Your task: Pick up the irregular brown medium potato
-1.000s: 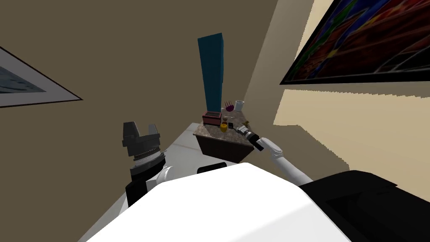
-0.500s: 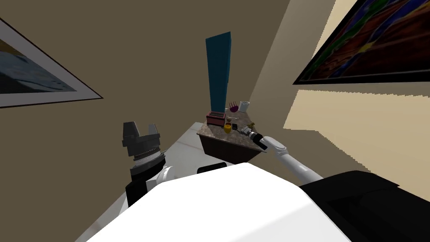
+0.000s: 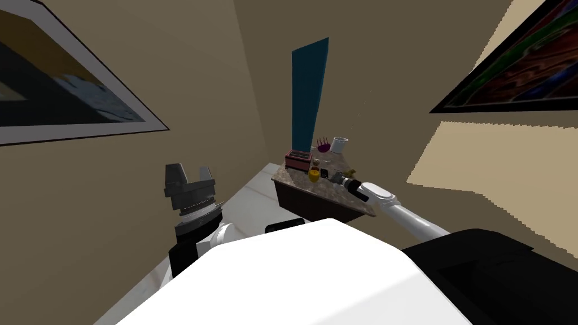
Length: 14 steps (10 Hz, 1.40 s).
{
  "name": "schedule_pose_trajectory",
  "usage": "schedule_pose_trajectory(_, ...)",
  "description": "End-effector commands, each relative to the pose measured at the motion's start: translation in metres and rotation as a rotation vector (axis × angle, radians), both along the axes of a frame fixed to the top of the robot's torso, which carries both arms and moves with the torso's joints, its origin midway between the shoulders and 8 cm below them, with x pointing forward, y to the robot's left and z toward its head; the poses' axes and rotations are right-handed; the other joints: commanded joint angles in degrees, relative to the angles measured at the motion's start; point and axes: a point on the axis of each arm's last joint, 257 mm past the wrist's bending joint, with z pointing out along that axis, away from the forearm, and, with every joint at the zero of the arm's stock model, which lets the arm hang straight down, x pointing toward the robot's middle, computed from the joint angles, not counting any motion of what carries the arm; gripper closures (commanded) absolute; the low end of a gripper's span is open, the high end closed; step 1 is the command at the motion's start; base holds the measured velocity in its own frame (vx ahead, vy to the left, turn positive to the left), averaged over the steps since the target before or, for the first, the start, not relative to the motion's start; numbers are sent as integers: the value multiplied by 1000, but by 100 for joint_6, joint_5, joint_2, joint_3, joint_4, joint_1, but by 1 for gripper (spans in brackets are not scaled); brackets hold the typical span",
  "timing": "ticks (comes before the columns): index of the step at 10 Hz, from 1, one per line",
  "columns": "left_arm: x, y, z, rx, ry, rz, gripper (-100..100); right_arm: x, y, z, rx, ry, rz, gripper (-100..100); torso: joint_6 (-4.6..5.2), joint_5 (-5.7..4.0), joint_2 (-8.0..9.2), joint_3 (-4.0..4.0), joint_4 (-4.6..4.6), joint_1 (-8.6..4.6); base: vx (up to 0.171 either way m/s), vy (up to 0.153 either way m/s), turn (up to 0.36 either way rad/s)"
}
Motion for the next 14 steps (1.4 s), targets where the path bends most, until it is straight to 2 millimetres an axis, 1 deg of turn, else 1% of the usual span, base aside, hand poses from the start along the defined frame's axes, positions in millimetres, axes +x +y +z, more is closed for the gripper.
schedule_pose_trajectory(1,0,0,0,0,0,0,0,-11,-30,-7,-82,47,-10,-100,0,0,0,0,0,0,47,34,184)
schedule_pose_trajectory(2,0,0,0,0,0,0,0,-19,-49,-14,-134,85,-17,-100,-4,1,-3,-1,0,0,59,51,336)
schedule_pose_trajectory(3,0,0,0,0,0,0,0,-20,-53,-13,-142,87,-18,-100,-5,1,-6,-3,-1,6,37,28,108)
schedule_pose_trajectory(4,0,0,0,0,0,0,0,-29,-73,-17,-193,126,-25,-100,1,1,0,0,0,1,38,35,209)
schedule_pose_trajectory(6,0,0,0,0,0,0,0,-51,-108,-27,-270,203,-36,-100,-4,1,-6,-3,-1,5,64,44,324)
schedule_pose_trajectory(7,0,0,0,0,0,0,0,-62,-124,-28,-308,241,-36,-100,-7,2,-10,-6,-2,7,72,51,310)
schedule_pose_trajectory(8,0,0,0,0,0,0,0,-62,-125,-28,-310,241,-37,-100,-2,3,-12,-7,-2,11,56,40,55)
schedule_pose_trajectory(11,0,0,0,0,0,0,0,-95,-159,-37,-372,344,-41,-100,-5,2,-7,-4,-1,8,61,39,238)
schedule_pose_trajectory(14,0,0,0,0,0,0,0,-124,-179,-47,-393,426,-39,-100,0,2,-8,-5,-2,12,70,45,210)
